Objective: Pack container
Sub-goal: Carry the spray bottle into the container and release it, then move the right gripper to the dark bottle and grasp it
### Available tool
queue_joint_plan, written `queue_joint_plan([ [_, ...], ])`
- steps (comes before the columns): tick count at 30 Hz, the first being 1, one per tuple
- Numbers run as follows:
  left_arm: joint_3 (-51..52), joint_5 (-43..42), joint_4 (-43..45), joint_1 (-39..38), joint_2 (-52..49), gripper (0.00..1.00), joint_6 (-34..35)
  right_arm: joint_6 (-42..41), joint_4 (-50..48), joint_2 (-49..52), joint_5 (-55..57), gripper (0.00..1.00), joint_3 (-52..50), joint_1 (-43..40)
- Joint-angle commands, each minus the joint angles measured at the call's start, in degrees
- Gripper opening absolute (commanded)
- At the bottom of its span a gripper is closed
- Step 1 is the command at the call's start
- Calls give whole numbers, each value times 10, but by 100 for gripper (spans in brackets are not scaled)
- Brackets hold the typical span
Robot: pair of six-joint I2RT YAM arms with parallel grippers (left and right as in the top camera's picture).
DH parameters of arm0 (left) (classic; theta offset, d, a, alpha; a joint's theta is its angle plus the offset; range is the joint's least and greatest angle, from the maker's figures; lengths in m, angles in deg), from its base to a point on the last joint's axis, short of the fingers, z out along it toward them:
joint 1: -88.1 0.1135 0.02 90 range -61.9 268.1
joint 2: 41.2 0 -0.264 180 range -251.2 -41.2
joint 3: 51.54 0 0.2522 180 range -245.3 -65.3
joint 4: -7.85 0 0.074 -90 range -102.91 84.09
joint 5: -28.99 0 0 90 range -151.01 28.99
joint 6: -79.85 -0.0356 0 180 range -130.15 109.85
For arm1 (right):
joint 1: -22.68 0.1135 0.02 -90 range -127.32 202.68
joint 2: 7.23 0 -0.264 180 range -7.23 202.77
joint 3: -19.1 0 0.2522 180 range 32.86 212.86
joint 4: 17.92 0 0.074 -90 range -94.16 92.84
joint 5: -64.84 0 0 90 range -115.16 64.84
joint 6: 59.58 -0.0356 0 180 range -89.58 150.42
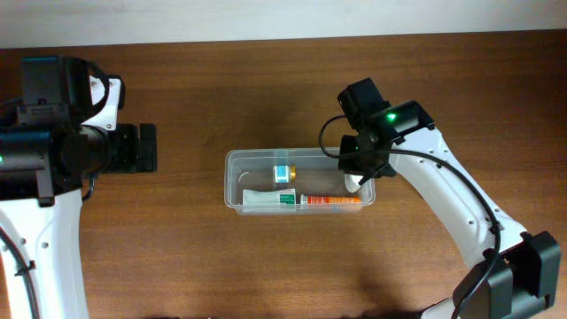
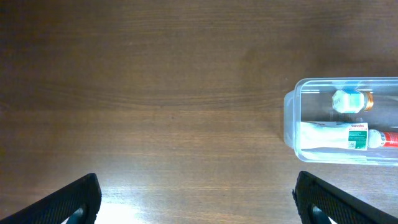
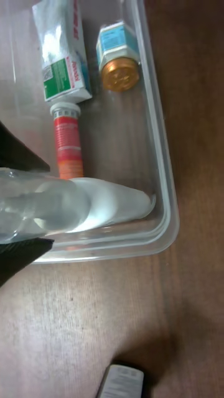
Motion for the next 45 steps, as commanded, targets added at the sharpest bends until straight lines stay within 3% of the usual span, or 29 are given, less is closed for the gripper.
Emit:
queue_joint_plan([
  [1,-5,-2,1,3,4,100,5,8,-2,-1,8,30,5,-2],
  [2,-5,-2,1,3,4,100,5,8,-3,-3,6,31,6,-2],
  [5,-5,-2,1,3,4,100,5,8,-2,-14,3,54,16,-2],
  [12,-5,-2,1,3,4,100,5,27,68,-67,3,55,128,-11],
  [16,-5,-2,1,3,4,100,5,34,109,-102,3,64,183,-51],
  [27,-5,-2,1,3,4,100,5,80,167,-83,2,75,134,-257],
  [33,-5,-2,1,3,4,100,5,108,151,-12,1,76,104,-304],
  [38,-5,-2,1,3,4,100,5,129,147,55,1,62,103,-318],
  [45,-5,-2,1,3,4,100,5,146,140,96,-2,62,85,-329],
])
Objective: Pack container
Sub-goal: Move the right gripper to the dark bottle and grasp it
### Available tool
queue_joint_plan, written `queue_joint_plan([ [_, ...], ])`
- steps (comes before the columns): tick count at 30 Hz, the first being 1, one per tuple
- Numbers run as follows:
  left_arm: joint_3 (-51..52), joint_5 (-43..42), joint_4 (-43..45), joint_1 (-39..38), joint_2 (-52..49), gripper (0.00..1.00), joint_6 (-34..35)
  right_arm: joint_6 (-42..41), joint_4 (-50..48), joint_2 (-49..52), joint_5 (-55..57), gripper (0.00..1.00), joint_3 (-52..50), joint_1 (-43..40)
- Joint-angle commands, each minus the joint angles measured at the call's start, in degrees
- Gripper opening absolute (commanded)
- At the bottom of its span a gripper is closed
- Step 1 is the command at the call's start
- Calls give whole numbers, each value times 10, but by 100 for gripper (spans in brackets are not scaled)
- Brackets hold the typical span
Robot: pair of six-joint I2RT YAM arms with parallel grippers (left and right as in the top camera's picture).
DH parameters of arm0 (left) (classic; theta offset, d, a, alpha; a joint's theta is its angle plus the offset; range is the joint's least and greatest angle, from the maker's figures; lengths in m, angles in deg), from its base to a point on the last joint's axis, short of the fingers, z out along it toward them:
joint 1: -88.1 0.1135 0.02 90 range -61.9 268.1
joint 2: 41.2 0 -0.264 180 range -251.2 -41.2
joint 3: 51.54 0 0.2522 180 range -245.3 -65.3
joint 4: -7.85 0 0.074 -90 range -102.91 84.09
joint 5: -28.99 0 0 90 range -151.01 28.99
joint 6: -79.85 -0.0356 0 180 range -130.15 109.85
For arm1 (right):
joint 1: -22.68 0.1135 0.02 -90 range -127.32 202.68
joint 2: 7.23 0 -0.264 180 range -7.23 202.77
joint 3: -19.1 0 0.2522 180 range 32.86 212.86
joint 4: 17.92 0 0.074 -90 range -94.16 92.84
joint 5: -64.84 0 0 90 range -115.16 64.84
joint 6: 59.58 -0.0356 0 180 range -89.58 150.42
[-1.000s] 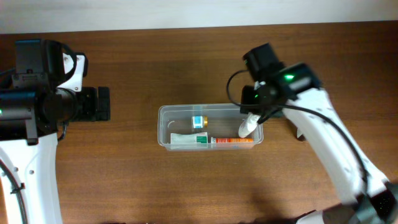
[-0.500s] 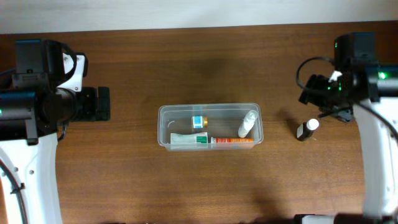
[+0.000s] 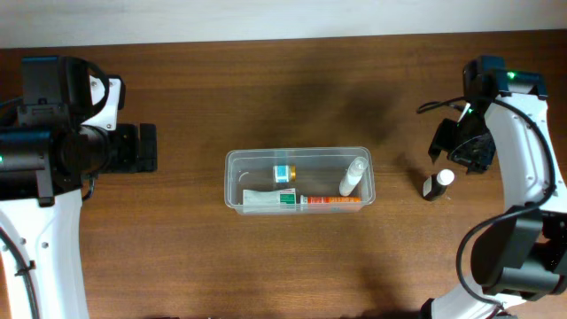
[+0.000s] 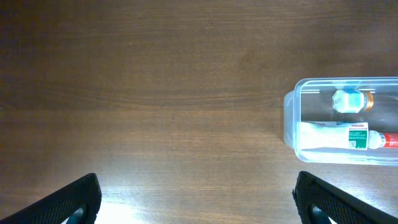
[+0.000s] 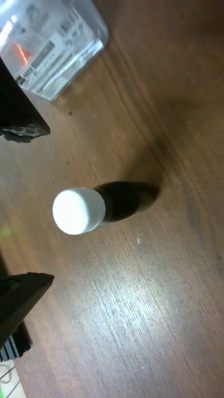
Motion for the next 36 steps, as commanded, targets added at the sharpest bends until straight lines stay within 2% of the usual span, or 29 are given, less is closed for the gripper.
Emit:
queue_joint_plan([
  [1,-5,-2,1,3,4,100,5,17,-11,10,1,62,-24,-10],
  [6,-5,-2,1,3,4,100,5,20,-44,10,-3,61,-67,-22],
  [9,-5,-2,1,3,4,100,5,21,-71,10,-13,53,-88,-31],
  [13,-5,-2,1,3,4,100,5,22,-82,10,-21,52,-104,-35],
  [18,-5,-2,1,3,4,100,5,22,-88,10,-31,33,-105,-35],
  [19,-5,-2,1,3,4,100,5,22,-88,10,-33,26,-105,-35],
  [22,-5,-2,1,3,4,100,5,22,-82,9,-37,13,-104,-35],
  [29,-5,-2,1,3,4,100,5,22,-38,-23,-39,11,-72,-34],
  [36,-5,-2,1,3,4,100,5,22,55,-128,-73,8,23,5],
])
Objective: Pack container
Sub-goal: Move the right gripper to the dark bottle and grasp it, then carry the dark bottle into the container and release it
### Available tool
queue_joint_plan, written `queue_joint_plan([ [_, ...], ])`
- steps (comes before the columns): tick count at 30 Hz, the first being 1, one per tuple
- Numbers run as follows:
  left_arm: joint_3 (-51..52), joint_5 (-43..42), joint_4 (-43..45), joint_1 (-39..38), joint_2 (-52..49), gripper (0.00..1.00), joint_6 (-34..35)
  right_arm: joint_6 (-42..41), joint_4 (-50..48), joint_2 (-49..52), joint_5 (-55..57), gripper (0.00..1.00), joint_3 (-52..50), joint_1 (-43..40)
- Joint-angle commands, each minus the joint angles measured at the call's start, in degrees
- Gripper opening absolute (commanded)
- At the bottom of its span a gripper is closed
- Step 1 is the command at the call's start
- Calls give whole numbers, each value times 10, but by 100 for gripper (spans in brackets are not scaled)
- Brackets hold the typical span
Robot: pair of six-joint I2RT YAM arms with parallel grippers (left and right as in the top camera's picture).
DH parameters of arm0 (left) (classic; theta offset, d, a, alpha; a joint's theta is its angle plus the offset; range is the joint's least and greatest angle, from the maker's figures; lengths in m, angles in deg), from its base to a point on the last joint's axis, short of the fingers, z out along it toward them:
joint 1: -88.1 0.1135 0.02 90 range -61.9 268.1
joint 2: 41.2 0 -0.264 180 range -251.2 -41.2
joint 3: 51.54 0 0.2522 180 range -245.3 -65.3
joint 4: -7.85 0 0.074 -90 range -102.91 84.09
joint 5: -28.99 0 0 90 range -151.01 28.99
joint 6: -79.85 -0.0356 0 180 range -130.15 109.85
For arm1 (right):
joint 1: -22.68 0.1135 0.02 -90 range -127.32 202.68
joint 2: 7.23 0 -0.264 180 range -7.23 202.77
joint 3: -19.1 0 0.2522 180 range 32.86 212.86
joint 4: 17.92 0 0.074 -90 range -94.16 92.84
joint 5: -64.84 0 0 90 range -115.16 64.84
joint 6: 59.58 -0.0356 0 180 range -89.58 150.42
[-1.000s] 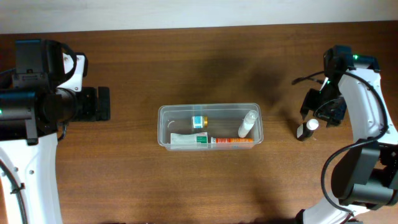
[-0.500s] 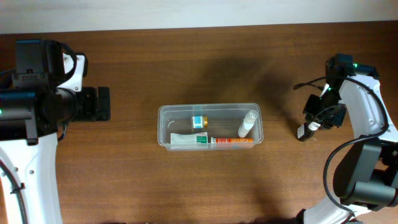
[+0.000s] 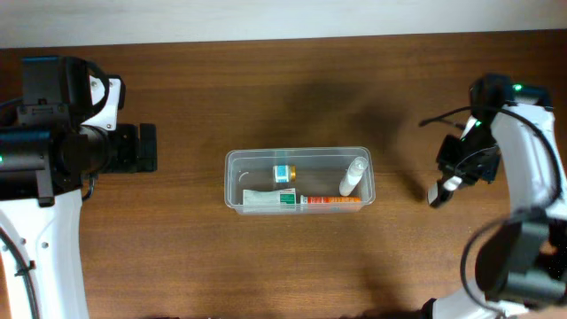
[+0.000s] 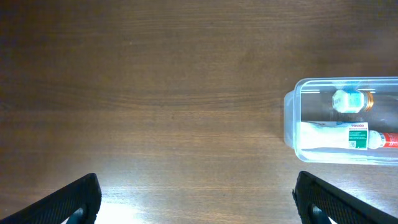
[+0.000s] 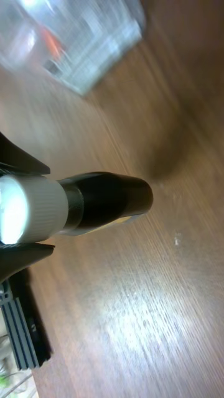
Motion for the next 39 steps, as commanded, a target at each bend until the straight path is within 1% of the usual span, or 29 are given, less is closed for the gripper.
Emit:
queue_joint_plan([
  [1,-5,-2,1,3,4,100,5,-3,38,-104,-33,8,80,40],
  [4,-5,-2,1,3,4,100,5,-10,71,-155,-48,7,133,93],
  [5,-5,-2,1,3,4,100,5,-20,80,-169,-48,5,150,114],
  [8,-5,-2,1,3,4,100,5,-55,87,-205,-51,4,182,179],
  [11,-5,-2,1,3,4,100,5,-92,71,-229,-52,4,188,246],
  [14,-5,-2,1,3,4,100,5,-120,55,-228,-43,4,185,302],
  [20,-5,-2,1,3,4,100,5,-181,19,-166,-13,4,153,367],
  [23,-5,-2,1,3,4,100,5,-184,-6,-116,-5,4,143,384],
  [26,-5,-2,1,3,4,100,5,-200,-15,-64,6,4,143,386],
  [31,-5,-2,1,3,4,100,5,-201,-38,13,6,4,143,386],
  [39,-5,-2,1,3,4,100,5,-208,-64,87,6,4,141,386],
])
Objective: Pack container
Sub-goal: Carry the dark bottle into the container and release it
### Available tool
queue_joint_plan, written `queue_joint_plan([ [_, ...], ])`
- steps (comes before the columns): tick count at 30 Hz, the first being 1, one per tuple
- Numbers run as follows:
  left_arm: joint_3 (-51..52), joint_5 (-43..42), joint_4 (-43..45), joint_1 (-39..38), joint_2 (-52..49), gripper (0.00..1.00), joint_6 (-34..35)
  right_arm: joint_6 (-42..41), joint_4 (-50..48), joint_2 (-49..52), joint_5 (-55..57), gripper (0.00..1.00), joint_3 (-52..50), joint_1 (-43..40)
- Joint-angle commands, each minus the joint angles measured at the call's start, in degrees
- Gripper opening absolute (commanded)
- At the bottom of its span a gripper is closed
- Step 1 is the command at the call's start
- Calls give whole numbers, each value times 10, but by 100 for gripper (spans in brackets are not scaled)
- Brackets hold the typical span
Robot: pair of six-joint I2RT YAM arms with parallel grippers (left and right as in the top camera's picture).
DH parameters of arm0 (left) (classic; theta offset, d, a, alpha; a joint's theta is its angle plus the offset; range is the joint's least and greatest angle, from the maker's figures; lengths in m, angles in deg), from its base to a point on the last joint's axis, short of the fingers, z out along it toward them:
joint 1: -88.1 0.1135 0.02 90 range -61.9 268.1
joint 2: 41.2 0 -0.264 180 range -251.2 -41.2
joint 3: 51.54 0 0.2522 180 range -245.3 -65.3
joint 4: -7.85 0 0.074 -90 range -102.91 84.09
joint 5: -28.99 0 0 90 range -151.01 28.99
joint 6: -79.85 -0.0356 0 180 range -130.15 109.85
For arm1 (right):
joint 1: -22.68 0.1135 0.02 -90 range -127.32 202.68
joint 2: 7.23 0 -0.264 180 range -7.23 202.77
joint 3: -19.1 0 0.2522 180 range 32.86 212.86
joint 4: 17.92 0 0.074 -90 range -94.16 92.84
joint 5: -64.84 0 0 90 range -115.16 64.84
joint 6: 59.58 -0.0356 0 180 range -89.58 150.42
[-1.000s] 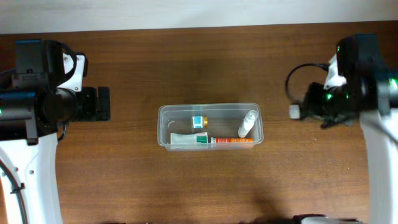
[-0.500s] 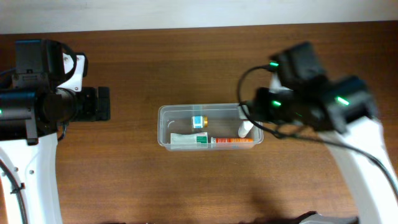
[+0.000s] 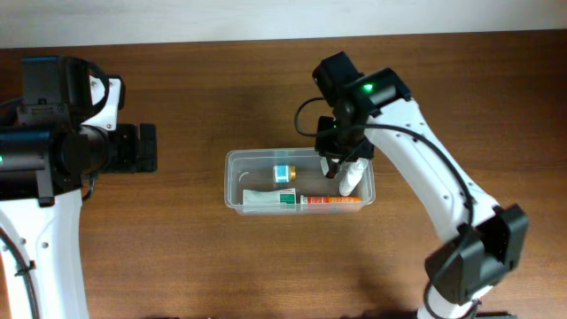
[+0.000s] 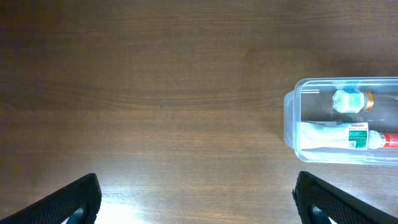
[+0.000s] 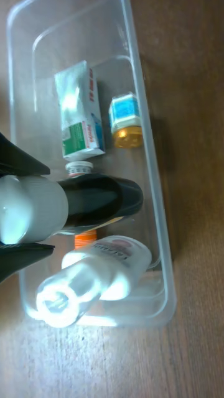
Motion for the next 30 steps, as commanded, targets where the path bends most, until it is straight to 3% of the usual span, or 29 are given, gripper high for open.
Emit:
queue_joint_plan([
  [1,-5,-2,1,3,4,100,5,-12,-6,22,9,4,0,3],
  [5,-5,-2,1,3,4,100,5,-18,-14,39,9,5,-7,4],
  [9,-5,-2,1,3,4,100,5,-20,-42,40,9,15,-27,4],
  [12,-5,-2,1,3,4,100,5,-20,-54,40,9,16,-34,4],
  [19,-5,-2,1,3,4,100,5,-15,-54,40,9,43,-34,4],
  [22,-5,-2,1,3,4,100,5,-2,-55,39,9,49,-34,4],
  [30,-5,-2,1,3,4,100,5,11,-40,-1,9,52,-33,4],
])
